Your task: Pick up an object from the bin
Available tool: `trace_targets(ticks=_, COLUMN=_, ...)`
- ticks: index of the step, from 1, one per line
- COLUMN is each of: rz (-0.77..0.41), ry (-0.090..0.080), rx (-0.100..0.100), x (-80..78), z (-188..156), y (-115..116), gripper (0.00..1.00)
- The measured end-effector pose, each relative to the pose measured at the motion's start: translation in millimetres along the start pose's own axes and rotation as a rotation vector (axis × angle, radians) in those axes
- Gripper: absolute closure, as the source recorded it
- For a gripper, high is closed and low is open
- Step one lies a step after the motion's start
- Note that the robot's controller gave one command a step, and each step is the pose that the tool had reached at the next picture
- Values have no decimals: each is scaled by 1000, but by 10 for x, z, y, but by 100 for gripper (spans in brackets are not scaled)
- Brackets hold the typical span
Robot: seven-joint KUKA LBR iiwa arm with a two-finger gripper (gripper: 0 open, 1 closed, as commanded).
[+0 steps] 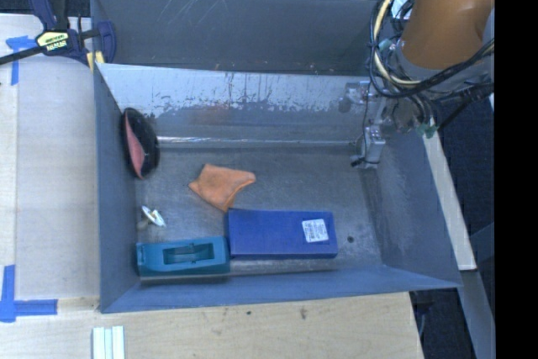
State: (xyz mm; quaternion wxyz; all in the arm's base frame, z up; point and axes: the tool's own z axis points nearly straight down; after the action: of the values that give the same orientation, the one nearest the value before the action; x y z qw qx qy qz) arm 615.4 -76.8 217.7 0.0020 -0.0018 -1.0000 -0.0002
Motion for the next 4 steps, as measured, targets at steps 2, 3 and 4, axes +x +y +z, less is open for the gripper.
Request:
trace_targets(ticks=2, rz=74, ry=-14, rx=1, x=-67, z=346, y=224, gripper=0)
trace_targets(ticks=3, rz=75, ry=4, rx=0, x=49, z=115, y=407, gripper=0)
trace_targets(ticks=4, rz=-6, ry=-24, rx=1, x=34, z=10, y=662, gripper=0)
